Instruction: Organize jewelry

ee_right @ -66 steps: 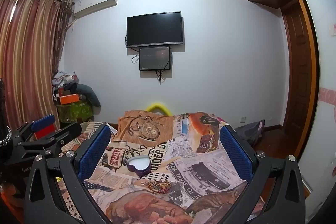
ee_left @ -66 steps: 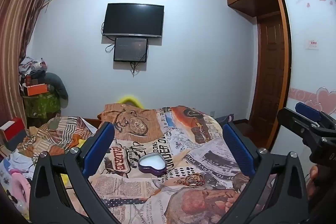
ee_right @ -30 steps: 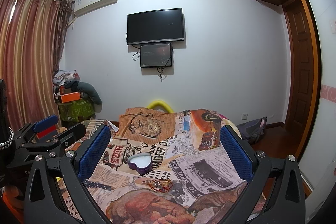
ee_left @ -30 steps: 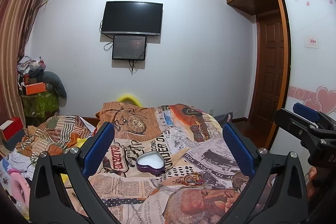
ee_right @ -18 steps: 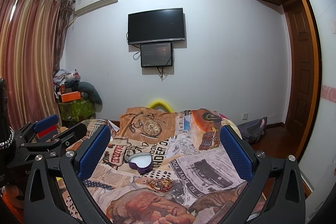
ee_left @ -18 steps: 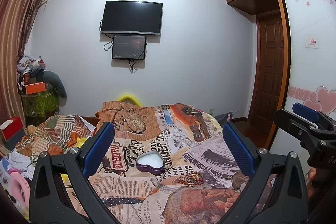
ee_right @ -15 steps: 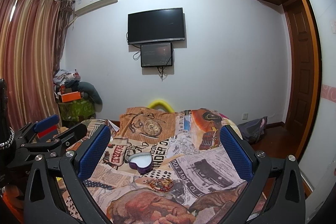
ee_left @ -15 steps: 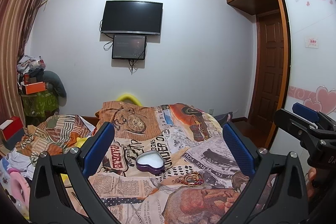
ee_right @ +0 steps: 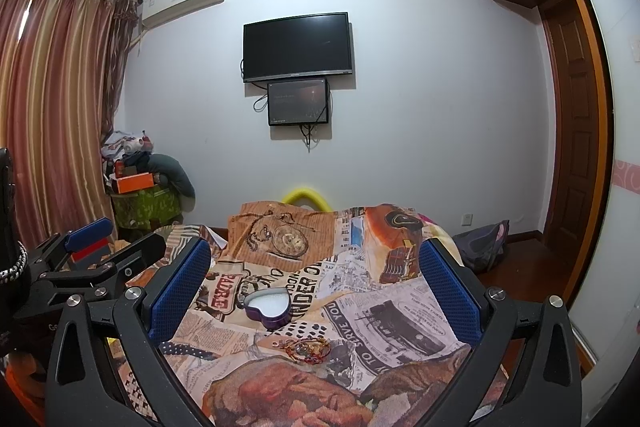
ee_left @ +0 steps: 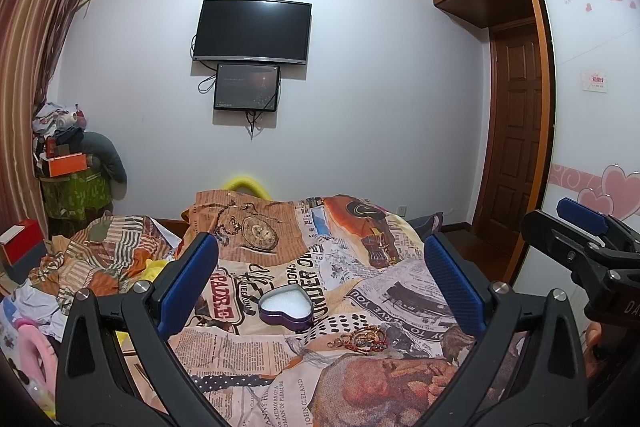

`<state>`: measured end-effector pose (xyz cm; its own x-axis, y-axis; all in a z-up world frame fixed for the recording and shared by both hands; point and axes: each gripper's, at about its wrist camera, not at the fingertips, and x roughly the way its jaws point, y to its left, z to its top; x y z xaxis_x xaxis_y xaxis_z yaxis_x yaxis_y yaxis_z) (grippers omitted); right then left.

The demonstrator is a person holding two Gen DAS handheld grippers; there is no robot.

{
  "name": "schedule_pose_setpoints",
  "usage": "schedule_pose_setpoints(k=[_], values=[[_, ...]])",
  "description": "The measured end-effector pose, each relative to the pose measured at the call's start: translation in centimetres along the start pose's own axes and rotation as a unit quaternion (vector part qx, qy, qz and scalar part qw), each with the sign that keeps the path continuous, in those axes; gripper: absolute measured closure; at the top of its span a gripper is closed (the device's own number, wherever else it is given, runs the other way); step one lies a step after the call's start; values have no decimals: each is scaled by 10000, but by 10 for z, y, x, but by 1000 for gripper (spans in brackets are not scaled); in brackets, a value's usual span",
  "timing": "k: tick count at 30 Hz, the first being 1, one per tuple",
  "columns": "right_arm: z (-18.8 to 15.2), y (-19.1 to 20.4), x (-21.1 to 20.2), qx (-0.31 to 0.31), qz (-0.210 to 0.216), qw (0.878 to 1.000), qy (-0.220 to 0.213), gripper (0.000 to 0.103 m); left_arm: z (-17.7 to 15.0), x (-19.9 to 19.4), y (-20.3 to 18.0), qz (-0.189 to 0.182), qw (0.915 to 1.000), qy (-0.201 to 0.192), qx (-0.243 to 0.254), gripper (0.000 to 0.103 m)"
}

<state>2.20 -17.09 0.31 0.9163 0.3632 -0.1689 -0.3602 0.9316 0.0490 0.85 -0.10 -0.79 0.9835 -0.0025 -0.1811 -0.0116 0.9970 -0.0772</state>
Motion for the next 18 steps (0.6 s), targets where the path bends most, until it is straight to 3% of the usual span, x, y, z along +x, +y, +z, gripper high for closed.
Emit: schedule_pose_setpoints(k=[18], values=[[-10,-7,16,70,-11,9997,224,0,-4,20,3,34,9997,229,-41,0]])
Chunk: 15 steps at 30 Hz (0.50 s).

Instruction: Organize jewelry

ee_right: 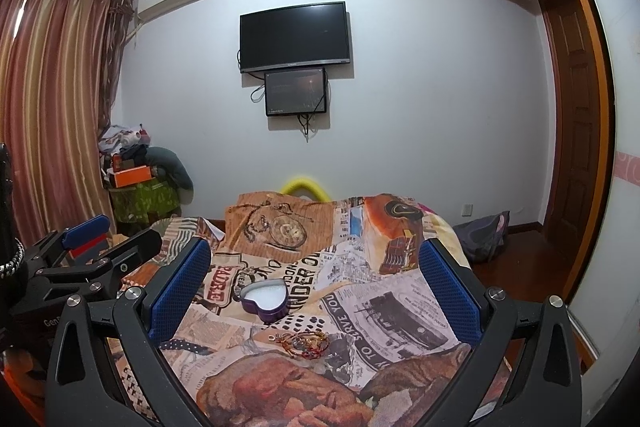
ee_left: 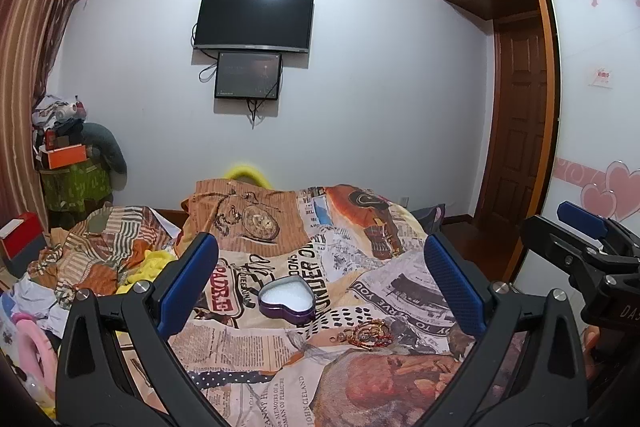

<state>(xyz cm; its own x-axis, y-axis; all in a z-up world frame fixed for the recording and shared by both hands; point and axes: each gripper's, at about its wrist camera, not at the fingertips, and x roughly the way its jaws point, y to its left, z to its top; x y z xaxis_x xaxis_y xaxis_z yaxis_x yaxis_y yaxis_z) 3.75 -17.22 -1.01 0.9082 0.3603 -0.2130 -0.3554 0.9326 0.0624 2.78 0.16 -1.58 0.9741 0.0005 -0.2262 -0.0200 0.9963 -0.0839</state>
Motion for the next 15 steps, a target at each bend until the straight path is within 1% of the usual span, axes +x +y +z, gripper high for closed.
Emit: schedule_pose_setpoints(k=[6,11,15], values=[[-4,-7,14,32,-58,9998,178,0,-5,23,4,43,9998,208,-36,0],[-11,-17,31,88,-120,9990,426,0,-13,49,10,89,9987,496,-88,0],[-19,-27,48,126,-195,9975,671,0,-25,74,15,331,9964,772,-67,0]])
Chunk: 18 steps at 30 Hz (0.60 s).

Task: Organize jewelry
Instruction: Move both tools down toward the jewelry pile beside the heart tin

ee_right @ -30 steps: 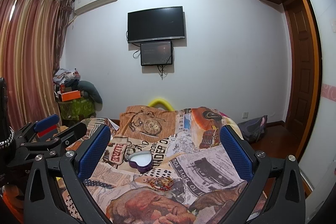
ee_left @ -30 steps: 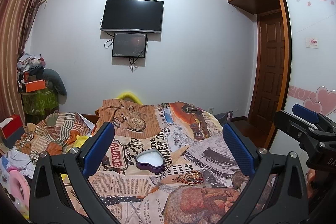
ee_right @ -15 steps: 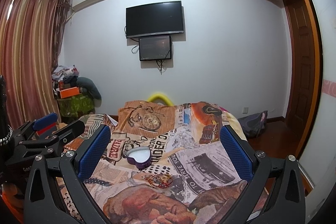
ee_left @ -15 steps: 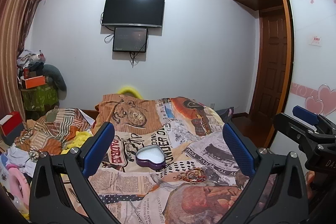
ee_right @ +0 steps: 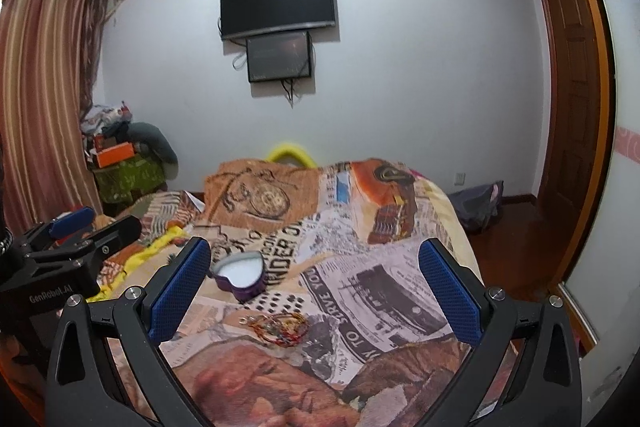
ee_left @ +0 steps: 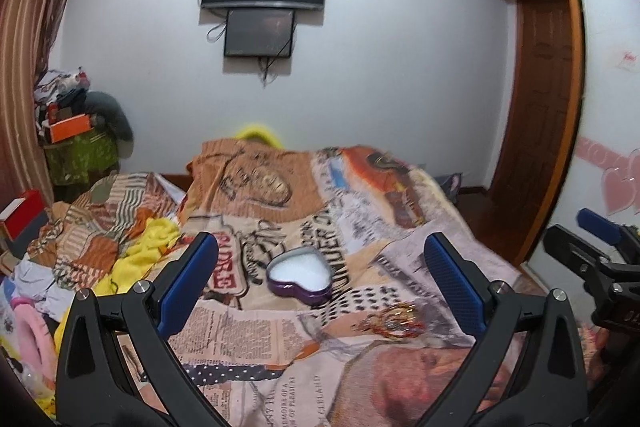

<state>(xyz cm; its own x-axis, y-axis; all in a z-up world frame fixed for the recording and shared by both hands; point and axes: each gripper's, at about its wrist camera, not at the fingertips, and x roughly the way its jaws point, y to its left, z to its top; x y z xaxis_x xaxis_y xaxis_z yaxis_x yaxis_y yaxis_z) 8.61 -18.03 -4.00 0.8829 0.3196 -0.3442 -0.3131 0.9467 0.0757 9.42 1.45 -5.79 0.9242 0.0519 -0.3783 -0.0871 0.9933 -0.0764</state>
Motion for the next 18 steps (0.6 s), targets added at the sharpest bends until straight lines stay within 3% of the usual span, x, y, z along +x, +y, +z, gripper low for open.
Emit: schedule_pose_setpoints(k=[6,12,18], values=[[-13,-16,31,14,-66,9989,471,0,-17,47,7,132,9981,602,-6,0],[-28,-31,64,-106,74,9933,1152,0,-38,91,12,-93,9922,1243,82,0],[-44,-43,89,-87,428,9846,1691,3,-59,120,3,-366,9839,1723,305,13]])
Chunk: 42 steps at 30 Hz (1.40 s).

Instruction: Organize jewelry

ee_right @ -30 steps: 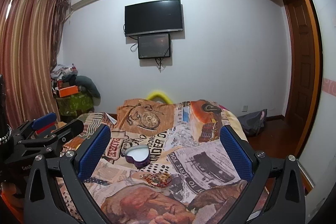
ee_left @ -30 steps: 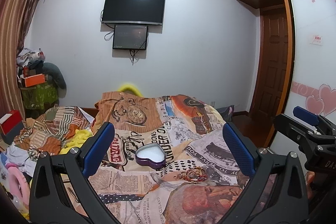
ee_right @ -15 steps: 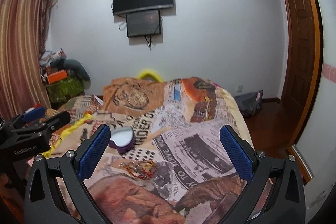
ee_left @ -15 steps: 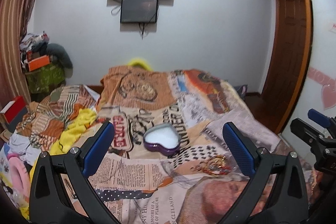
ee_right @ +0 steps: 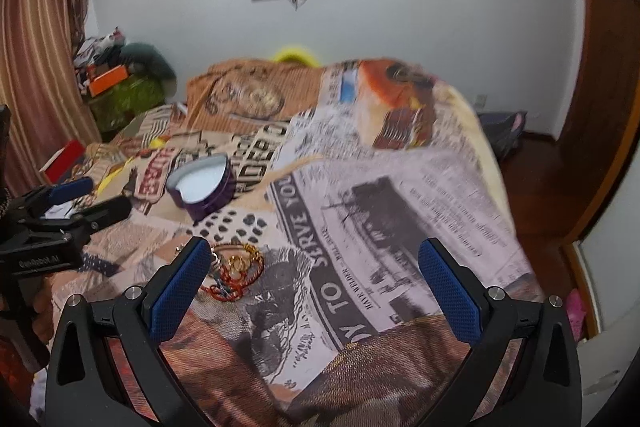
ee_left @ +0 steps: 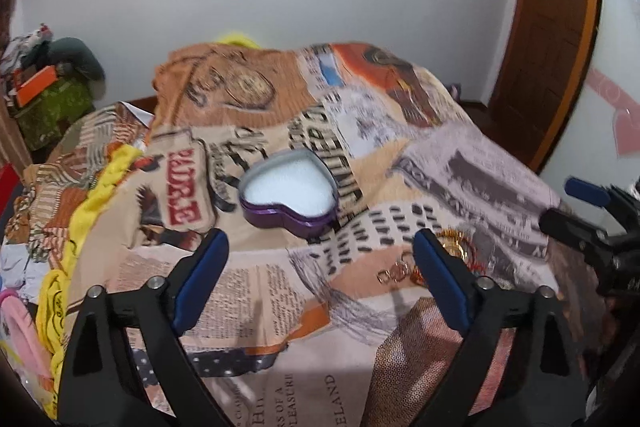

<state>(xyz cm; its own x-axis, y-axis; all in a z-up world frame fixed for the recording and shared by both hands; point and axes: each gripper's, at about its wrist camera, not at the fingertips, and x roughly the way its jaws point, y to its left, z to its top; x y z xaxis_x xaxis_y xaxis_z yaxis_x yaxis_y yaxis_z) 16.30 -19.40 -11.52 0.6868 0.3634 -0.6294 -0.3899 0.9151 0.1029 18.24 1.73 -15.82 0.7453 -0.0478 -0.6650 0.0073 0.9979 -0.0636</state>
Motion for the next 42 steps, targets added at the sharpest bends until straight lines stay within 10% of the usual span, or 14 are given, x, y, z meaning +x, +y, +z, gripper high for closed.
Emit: schedule_pose_setpoints(k=[19,42], values=[[3,5,58,-543,802,9887,1145,63,-14,36,-12,-826,9927,819,318,67],[1,24,82,-1144,983,9775,1474,96,-12,54,-13,-1215,9850,1109,522,70]])
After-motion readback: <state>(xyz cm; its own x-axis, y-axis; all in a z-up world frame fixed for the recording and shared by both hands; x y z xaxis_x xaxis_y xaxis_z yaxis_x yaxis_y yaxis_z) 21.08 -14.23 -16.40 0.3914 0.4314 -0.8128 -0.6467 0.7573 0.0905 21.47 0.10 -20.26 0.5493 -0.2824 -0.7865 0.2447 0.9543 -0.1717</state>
